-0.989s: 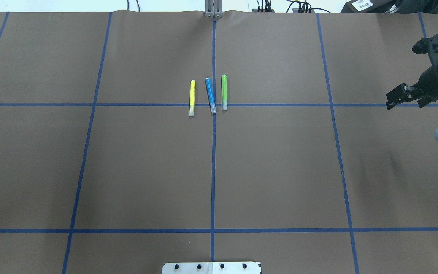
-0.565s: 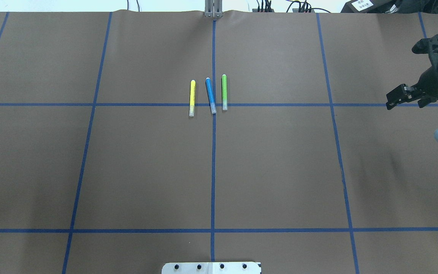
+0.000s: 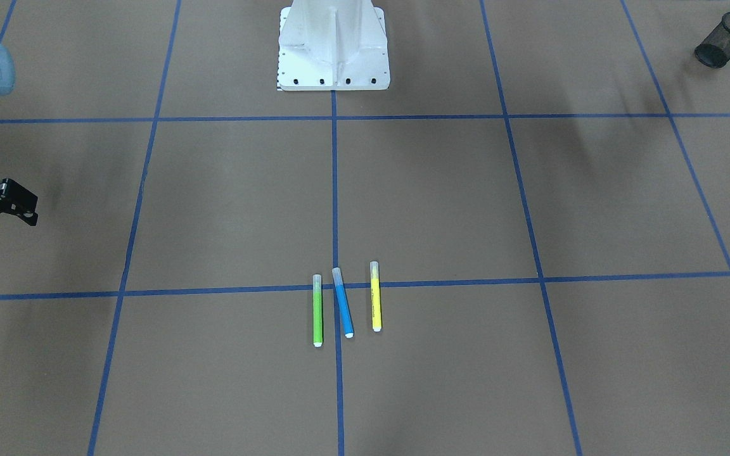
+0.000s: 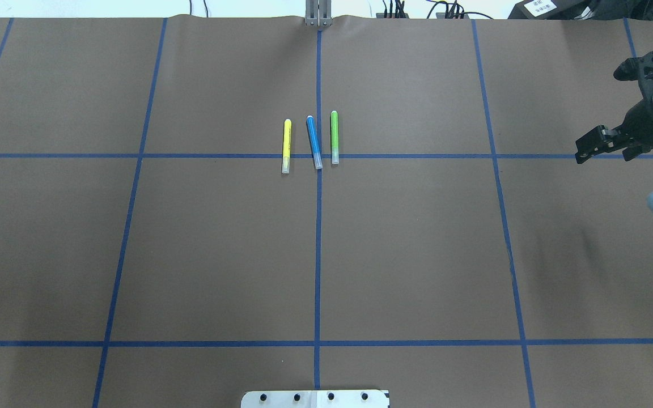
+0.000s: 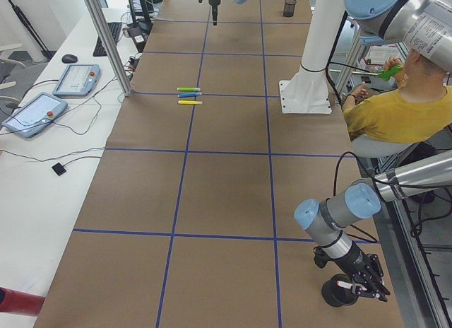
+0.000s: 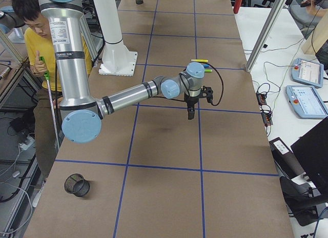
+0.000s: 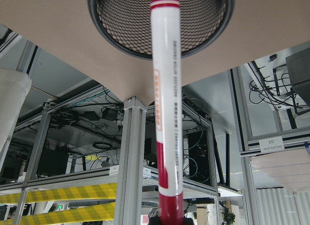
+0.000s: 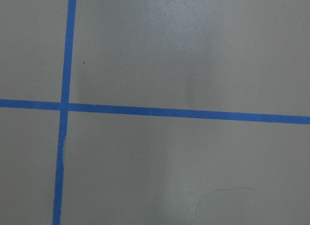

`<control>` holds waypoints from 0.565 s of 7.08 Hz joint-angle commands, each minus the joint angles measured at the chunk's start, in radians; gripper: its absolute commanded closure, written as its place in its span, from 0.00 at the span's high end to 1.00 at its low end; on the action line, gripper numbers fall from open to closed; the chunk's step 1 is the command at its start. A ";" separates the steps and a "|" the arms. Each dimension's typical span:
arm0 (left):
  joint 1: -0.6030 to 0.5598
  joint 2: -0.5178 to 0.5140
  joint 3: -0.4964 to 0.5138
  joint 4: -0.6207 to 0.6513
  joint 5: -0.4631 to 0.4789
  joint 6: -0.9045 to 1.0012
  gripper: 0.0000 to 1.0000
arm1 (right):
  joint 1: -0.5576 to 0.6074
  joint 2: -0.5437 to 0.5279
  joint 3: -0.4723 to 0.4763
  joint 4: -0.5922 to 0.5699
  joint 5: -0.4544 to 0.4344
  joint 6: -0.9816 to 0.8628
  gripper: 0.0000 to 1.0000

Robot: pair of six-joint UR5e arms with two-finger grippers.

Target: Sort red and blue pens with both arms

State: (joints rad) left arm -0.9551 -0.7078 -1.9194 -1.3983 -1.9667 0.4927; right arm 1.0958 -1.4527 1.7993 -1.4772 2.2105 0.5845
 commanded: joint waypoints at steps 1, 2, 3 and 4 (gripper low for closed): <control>-0.001 -0.021 0.048 -0.033 -0.004 0.001 0.00 | -0.001 0.000 0.000 0.000 0.000 0.000 1.00; -0.001 -0.021 0.068 -0.060 -0.006 0.001 0.00 | -0.001 0.000 0.000 0.000 0.000 0.000 1.00; -0.001 -0.021 0.069 -0.060 -0.006 0.001 0.00 | -0.001 0.000 0.002 0.000 0.000 0.000 1.00; 0.001 -0.021 0.069 -0.061 -0.006 0.010 0.00 | -0.001 0.000 0.002 0.000 0.000 0.000 1.00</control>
State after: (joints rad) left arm -0.9555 -0.7281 -1.8540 -1.4544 -1.9725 0.4961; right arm 1.0953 -1.4527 1.8004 -1.4772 2.2105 0.5844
